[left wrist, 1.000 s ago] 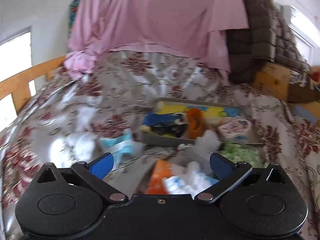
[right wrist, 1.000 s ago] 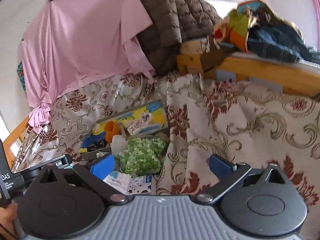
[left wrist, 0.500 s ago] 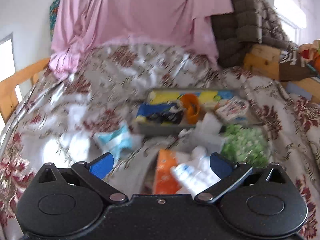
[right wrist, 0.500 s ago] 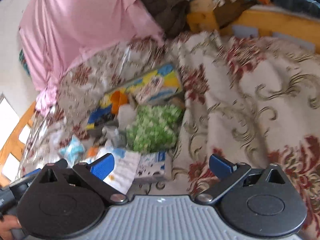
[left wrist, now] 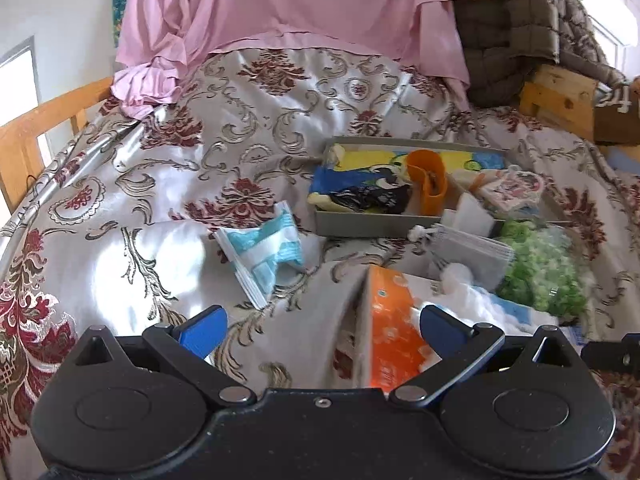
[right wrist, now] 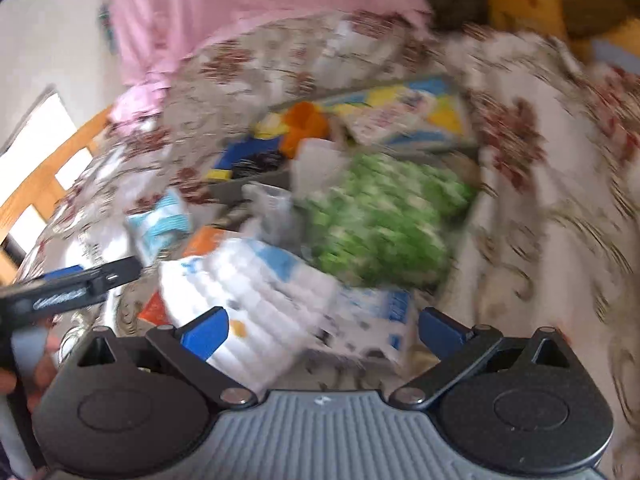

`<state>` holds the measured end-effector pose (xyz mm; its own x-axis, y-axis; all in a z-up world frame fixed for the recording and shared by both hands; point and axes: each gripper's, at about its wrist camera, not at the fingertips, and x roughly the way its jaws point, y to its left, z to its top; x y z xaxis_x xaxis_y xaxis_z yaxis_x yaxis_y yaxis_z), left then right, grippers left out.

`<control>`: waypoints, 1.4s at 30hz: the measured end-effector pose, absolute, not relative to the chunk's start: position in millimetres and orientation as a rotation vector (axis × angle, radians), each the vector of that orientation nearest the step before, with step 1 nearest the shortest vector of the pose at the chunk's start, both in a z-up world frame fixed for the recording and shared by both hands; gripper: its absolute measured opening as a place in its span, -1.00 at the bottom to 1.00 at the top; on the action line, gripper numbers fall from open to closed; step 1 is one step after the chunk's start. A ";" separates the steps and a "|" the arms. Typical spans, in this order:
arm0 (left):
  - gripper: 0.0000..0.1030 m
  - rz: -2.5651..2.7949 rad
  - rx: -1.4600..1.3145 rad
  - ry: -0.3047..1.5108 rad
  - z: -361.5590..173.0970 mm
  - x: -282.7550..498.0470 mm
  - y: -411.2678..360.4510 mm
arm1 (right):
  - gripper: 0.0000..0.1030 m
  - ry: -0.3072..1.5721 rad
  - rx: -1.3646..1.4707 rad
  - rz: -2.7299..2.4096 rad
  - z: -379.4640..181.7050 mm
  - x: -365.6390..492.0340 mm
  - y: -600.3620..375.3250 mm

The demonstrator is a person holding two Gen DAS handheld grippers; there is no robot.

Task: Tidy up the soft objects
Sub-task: 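Close the left tool on the grey face mask while the right tool grasps the white muslin cloth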

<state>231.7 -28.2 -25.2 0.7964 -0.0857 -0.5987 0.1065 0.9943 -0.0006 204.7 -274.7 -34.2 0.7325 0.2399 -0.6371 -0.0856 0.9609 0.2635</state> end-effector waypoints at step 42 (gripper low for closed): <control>0.68 -0.562 0.077 0.742 -48.3 316.8 -125.4 | 0.69 0.678 -0.226 0.463 -56.6 217.4 -204.7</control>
<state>316.8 -125.4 -48.3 0.5970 -0.4572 -0.6592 0.5106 0.8503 -0.1274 217.4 -204.7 -56.6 0.6831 0.3367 -0.6480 -0.4809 0.8752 -0.0521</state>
